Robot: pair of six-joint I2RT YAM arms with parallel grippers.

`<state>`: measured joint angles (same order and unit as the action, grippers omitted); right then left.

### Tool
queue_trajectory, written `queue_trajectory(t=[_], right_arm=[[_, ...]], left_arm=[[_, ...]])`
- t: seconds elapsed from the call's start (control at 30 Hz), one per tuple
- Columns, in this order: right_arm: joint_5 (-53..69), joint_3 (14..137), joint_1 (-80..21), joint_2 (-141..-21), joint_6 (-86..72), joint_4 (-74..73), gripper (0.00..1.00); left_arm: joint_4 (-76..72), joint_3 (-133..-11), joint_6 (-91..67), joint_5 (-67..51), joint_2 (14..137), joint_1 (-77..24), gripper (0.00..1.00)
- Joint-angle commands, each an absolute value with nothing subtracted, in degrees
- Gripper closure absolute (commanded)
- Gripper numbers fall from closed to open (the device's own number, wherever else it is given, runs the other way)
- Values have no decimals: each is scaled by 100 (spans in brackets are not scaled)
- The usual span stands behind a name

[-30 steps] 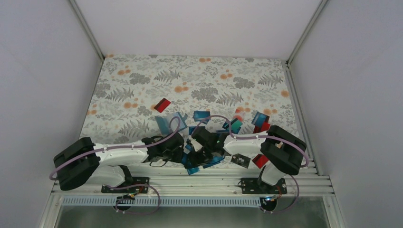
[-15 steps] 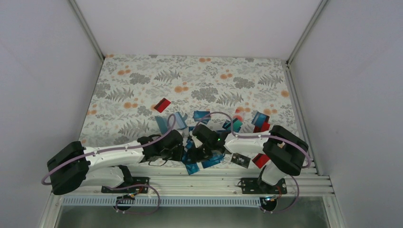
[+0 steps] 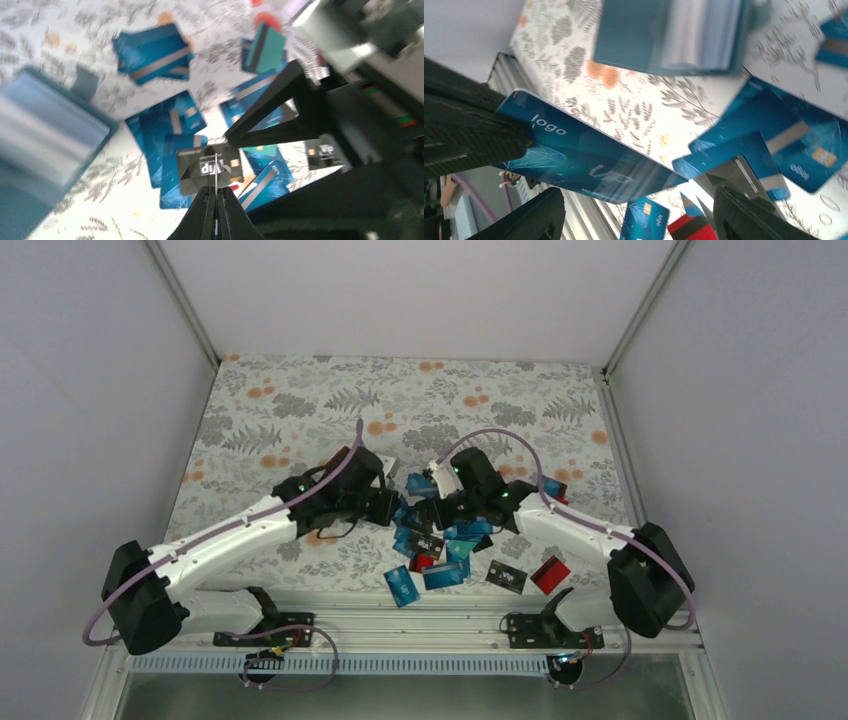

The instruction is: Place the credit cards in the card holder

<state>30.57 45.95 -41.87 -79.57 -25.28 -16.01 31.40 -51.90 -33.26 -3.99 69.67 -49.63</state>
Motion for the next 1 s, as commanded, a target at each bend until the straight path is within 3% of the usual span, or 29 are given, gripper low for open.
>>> queue_trajectory(t=[0.0,0.47,0.67,0.83,0.97], right_arm=[[3685,4884,-4091,-7577,-1378,-1745,25],[3805,5111,-4061,-6739,-1232,-1895,26],[4716,4900,-4061,-6479,-1273,-1703,43],[5036,4820,-4063,-6295,-1376,-1684,63],[5175,4732,-4062,-6129,-1440,-1775,71]], left_arm=[[4059,-6056,-2031,-1123,7042,-4857,98],[4800,-7069,-982,-2304,7186,-4848,98],[4860,-7271,-834,-2510,7307,-4843,98],[4904,-7371,-725,-2544,7313,-4846,98],[5002,-7471,-660,-2455,7338,-4847,98]])
